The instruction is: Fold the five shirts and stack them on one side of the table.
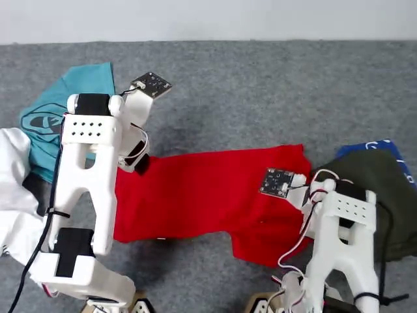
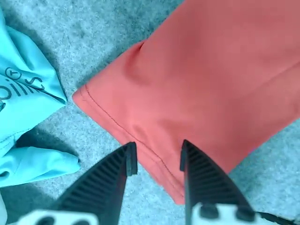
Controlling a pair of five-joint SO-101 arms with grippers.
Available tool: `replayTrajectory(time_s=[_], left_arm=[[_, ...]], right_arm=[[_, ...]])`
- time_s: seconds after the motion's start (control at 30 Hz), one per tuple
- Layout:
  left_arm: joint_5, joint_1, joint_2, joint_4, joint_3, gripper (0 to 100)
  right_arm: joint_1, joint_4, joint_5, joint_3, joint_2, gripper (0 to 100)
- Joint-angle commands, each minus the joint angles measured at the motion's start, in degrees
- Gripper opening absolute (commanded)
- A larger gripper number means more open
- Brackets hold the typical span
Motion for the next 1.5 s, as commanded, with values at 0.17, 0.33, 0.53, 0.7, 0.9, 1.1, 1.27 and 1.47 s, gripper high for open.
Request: replayTrajectory(time_s=[0.17,0.33,0.53,0.7,0.9,1.1,1.27,1.47], left_arm=[[-0.1,0.3,-2.2,1.2,-0.1,16],[-0.1,0.4,-2.2,1.1,2.5,16],[-0.1,0.4,-2.2,1.1,4.7,16],[-0.2,0.4,-2.2,1.1,4.7,16],[-0.2,0.4,-2.2,1.1,4.7,16],[-0.2,0.4,-2.2,1.1,4.8,16],[-0.2,0.4,-2.2,1.1,4.8,16],[-0.2,0.4,-2.2,1.1,4.9,16]], right_arm=[[-9.1,-5.6,-8.2,-4.4,0.7,1.1],[-12.3,-7.9,-8.4,-4.6,0.7,1.1],[-12.5,-14.3,-10.6,-4.6,0.7,1.1],[-12.8,-16.3,-11.2,-4.3,2.7,1.1],[-16.1,-21.1,-13.7,-4.7,10.7,1.2],[-16.2,-26.2,-19.3,-8.4,15.6,1.4],[-16.0,-25.5,-19.6,-8.5,16.8,7.9],[-16.1,-25.1,-31.2,-12.0,16.7,21.3]])
